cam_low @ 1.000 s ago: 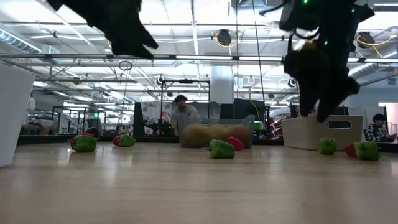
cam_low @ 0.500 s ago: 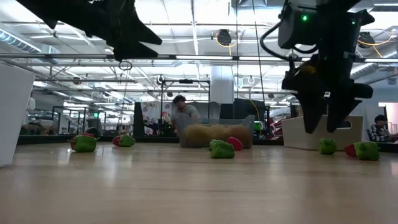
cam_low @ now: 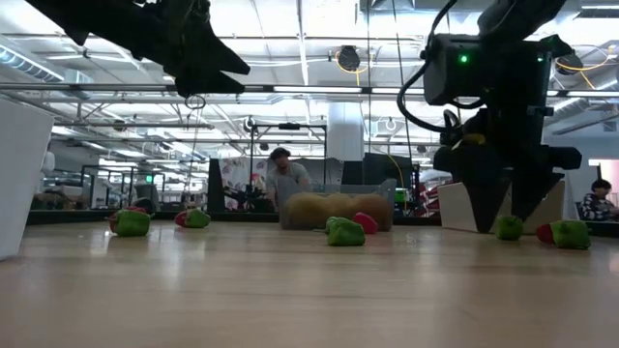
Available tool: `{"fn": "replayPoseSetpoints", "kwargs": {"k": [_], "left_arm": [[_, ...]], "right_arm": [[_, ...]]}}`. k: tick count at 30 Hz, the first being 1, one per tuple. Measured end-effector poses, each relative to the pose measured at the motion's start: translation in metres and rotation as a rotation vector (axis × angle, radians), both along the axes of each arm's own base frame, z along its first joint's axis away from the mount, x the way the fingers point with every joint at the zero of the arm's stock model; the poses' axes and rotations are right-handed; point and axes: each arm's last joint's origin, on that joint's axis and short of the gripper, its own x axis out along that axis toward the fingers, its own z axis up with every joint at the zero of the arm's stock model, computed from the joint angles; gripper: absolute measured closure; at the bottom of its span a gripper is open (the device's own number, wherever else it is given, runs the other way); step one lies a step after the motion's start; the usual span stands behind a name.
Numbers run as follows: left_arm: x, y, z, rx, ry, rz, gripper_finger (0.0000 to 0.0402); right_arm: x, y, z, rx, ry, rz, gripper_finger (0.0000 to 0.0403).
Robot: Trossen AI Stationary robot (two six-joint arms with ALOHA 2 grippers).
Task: Sort produce into baskets
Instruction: Put the green pepper into the gray bin
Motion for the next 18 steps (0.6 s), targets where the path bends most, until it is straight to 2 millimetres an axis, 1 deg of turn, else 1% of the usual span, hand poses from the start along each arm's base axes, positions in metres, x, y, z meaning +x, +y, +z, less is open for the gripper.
{"fn": "replayPoseSetpoints", "kwargs": {"k": [6,13,18], "left_arm": [[0.000,0.000,0.000,-0.017,-0.003,0.005,0.0114],[0.000,-0.001,0.000,-0.025,-0.002,0.001,0.0114],[0.000,-0.002,0.000,-0.025,-0.003,-0.001,0.0114]], "right_arm": [[0.002,0.001,0.000,0.012,-0.018,0.000,0.0145],[0.005,0.001,-0.008,0.021,0.000,0.001,0.0203],[0.008,0.006,-0.012,0.027,-0.004,0.017,0.0247]]}}
